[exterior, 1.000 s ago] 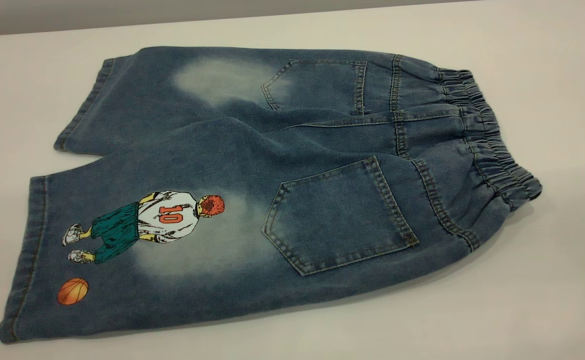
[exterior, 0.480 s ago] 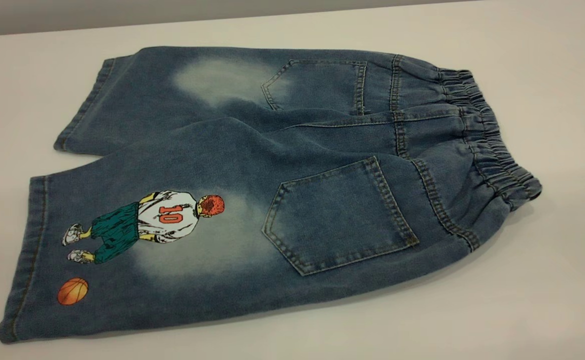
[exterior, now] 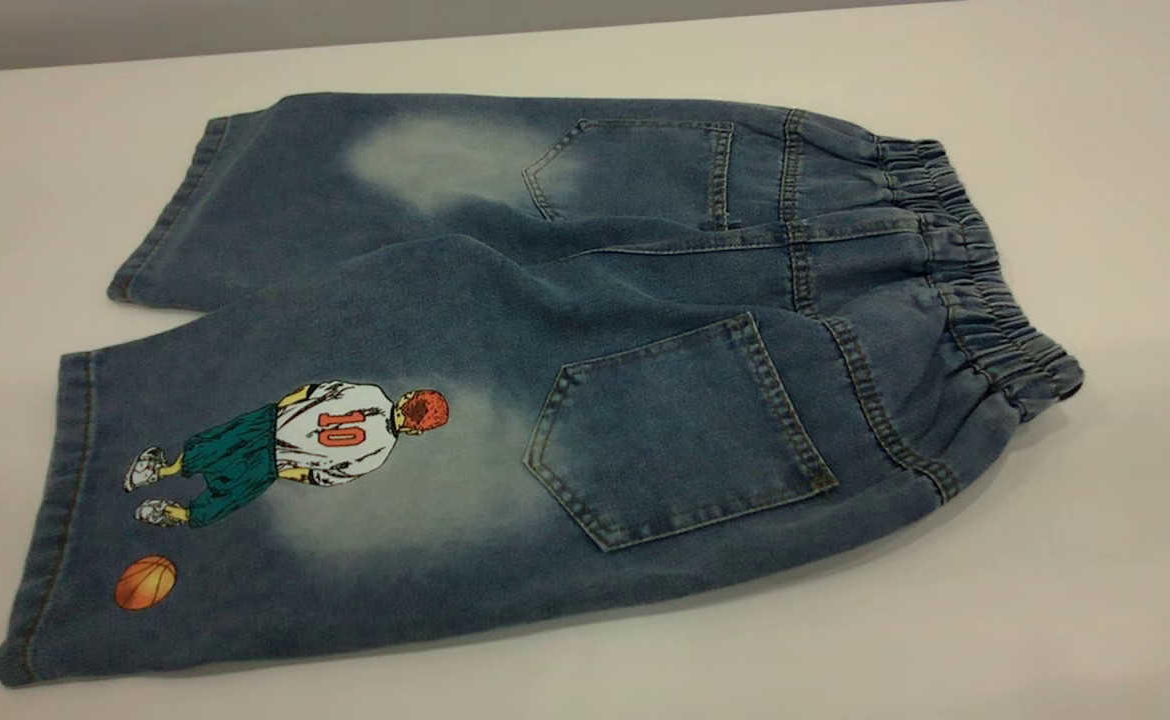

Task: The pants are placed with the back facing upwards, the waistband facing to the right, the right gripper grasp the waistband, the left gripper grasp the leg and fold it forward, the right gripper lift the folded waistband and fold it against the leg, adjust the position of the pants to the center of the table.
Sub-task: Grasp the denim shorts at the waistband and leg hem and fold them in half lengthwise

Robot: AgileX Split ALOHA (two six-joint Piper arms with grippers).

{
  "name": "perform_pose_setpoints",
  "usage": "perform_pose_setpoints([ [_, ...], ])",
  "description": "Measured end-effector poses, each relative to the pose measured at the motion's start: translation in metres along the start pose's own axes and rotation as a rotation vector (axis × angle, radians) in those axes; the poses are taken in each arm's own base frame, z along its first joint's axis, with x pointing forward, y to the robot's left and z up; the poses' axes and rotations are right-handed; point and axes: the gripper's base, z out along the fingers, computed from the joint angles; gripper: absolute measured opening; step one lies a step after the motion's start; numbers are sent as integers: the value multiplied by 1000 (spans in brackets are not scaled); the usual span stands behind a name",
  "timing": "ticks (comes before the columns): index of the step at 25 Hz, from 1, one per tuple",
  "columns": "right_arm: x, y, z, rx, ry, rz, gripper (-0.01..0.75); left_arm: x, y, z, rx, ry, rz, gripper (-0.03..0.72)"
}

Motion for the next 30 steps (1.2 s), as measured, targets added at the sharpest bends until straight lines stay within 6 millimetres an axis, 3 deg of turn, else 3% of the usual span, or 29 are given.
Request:
perform_pose_setpoints([
  [21,-2,-1,-2,9,-19,30,587,-2,1,2,-12,17,-14,529],
  [25,-17,-5,-3,38,-84,124,587,-23,7,4,-61,-2,-97,529],
  [30,-55,-11,4,31,-113,171,587,-66,11,8,-78,-39,-113,529],
])
